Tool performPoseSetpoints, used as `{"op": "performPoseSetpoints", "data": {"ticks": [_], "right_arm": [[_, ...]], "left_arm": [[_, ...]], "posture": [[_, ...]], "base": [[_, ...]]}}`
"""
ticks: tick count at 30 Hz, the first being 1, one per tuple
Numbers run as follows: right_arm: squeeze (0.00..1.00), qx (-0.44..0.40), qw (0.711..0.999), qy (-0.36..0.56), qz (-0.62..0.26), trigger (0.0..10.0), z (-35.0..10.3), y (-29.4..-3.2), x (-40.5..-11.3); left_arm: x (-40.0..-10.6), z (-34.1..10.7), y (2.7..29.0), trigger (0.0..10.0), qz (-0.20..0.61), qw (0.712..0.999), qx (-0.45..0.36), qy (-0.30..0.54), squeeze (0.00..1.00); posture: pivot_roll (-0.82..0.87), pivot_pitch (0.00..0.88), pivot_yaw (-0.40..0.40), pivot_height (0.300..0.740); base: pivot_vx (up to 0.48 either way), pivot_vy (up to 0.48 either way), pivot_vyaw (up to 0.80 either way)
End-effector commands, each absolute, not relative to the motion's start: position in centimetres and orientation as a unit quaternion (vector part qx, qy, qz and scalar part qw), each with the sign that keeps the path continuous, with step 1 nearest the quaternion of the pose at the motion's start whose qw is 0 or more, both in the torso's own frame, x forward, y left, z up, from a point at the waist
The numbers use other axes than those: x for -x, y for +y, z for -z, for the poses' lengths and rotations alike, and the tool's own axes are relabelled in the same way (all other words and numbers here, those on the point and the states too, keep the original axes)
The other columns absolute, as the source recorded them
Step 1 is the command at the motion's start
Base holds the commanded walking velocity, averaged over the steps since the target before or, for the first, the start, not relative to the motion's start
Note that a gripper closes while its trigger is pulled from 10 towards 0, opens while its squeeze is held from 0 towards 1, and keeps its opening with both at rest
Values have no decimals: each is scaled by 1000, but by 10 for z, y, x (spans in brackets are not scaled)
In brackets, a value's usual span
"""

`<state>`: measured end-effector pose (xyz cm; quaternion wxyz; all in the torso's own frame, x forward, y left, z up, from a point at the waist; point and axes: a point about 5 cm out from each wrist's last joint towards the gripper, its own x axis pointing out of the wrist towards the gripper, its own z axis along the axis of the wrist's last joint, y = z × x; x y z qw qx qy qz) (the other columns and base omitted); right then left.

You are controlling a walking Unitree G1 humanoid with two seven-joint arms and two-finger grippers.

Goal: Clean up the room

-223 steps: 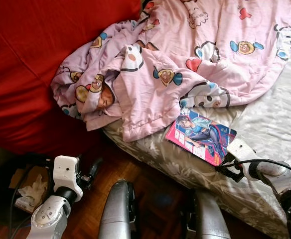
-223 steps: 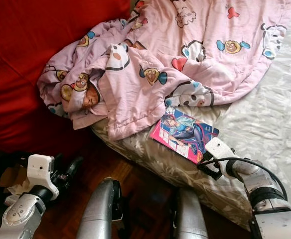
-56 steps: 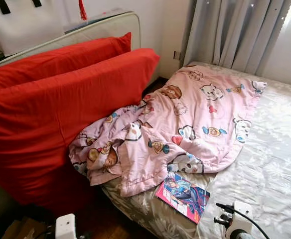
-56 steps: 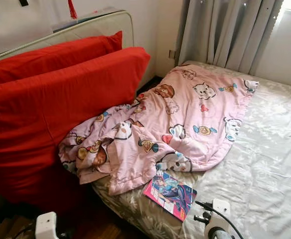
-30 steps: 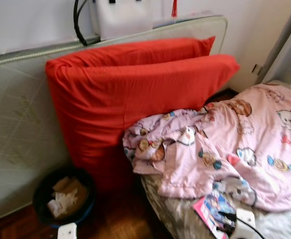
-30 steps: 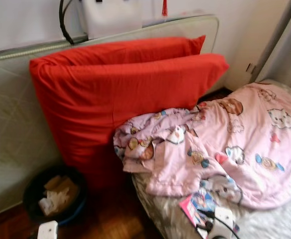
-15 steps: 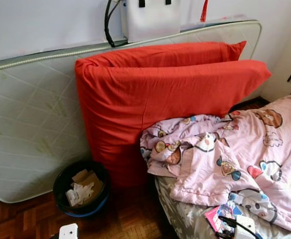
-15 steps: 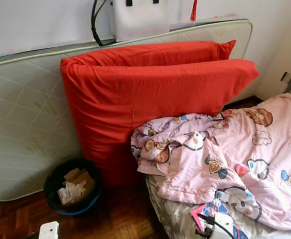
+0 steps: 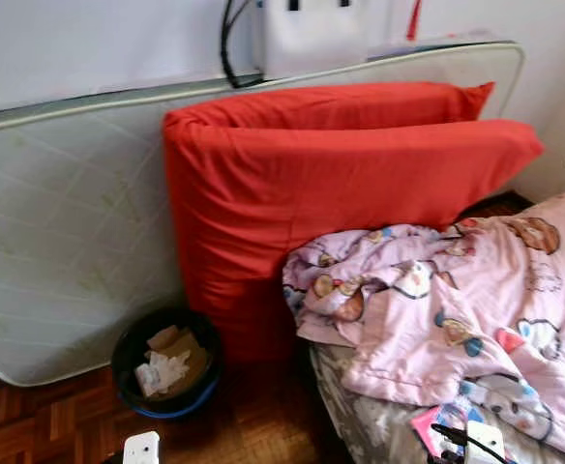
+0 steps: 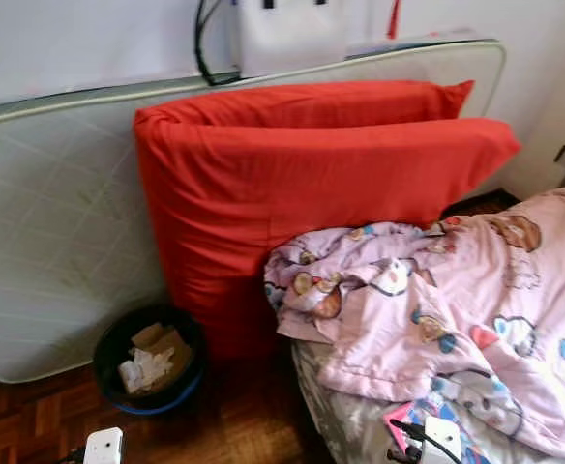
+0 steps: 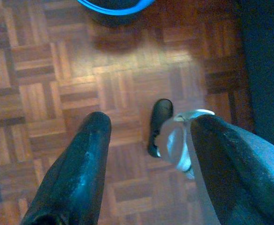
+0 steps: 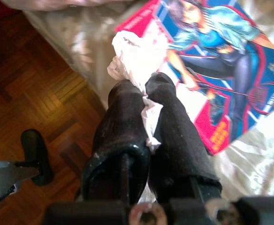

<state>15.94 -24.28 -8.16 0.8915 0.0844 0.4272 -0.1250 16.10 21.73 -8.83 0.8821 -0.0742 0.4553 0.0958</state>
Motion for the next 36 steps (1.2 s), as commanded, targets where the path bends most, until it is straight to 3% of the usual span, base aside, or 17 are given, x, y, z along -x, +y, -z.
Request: {"op": "performPoseSetpoints", "data": {"ticks": [1,25,33,36], "right_arm": [[0,-84,889,429,136,10000,80,-255,-156],[0,-104,882,430,165,10000,80,-263,-151],[0,-105,882,431,158,10000,81,-259,-150],[0,-109,882,433,151,10000,84,-245,-155]], "left_arm": [[-164,87,216,10000,-92,885,64,452,0],[-169,85,216,10000,-97,889,68,443,0],[-167,85,221,10000,-102,887,67,444,0],[-165,86,221,10000,-104,886,67,447,0]], "posture": [[16,0,-19,740],[34,0,-17,740],[42,0,-14,740],[43,0,-13,740]], "base": [[0,480,0],[0,480,0],[0,480,0],[0,480,0]]}}
